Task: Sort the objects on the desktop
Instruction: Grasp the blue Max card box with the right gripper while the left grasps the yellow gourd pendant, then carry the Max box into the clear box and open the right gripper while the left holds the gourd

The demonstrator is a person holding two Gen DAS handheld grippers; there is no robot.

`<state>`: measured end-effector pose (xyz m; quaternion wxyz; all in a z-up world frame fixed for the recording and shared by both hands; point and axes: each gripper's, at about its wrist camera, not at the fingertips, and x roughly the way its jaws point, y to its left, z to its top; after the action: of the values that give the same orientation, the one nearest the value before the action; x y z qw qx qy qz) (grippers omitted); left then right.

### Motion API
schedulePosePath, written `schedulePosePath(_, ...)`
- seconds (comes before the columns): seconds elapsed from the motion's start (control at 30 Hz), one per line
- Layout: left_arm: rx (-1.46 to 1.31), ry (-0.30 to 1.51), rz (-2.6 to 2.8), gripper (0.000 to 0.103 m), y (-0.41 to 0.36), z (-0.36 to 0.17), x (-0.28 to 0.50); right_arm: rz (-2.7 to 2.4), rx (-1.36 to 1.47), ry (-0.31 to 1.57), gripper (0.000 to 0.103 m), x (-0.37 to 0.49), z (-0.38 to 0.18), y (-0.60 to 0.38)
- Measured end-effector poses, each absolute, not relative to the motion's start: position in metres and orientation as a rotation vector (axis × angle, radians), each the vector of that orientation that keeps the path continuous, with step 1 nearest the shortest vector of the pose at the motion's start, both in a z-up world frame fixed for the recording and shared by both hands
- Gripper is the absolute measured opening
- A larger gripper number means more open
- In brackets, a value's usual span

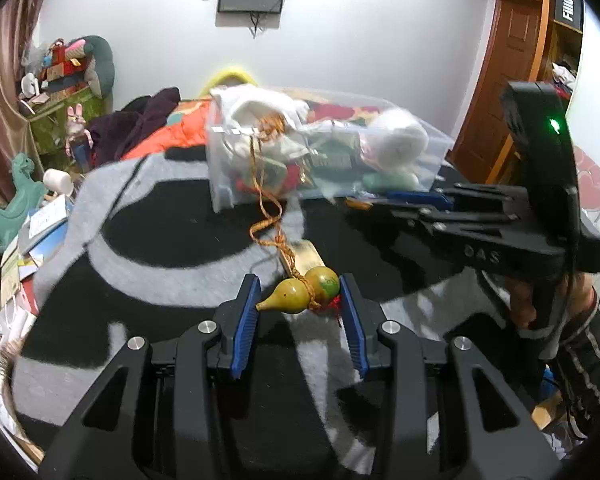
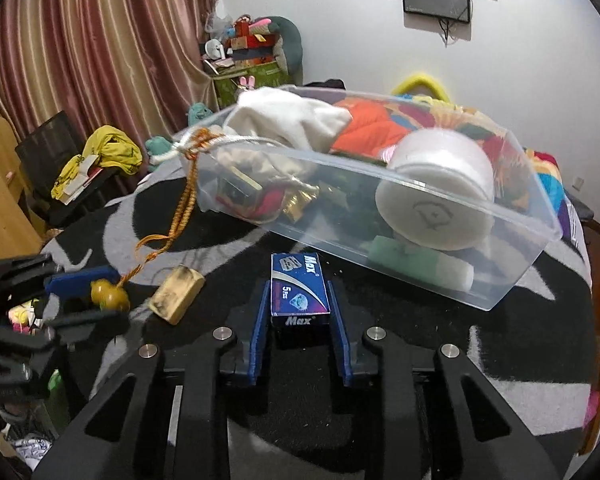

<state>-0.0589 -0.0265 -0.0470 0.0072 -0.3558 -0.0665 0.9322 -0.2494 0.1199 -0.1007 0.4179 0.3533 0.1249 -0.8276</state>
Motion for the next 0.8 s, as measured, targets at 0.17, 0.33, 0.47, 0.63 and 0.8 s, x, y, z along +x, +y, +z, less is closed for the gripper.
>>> schedulePosePath(0.17,-1.055,-0.237,2.953,0.040,-0.038,-0.032,-0.059,-2.079,0.833,0.307,0.024,-0.238,-0.089,0.121)
schedulePosePath(0.33,-1.004,-0.250,2.992,0.040,-0.046,-0.021,-0.058,-2.081,0.806,0.304,0.024,-0.233,-0.082,0.123)
schedulePosePath(0.47,-0.951,-0.236,3.022,0.040,-0.050,-0.007,-0.059,-2.084,0.776,0.263,0.024,-0.232,-0.071,0.131)
schedulePosePath(0.63,-0.869,-0.223,3.041,0.040,-0.056,0.016,-0.066,-2.092,0.734,0.208,0.024,-0.234,-0.053,0.138)
schedulePosePath(0.8,-0.783,-0.234,3.041,0.040,-0.063,0.043,-0.078,-2.110,0.705,0.162,0.024,-0.242,-0.038,0.141)
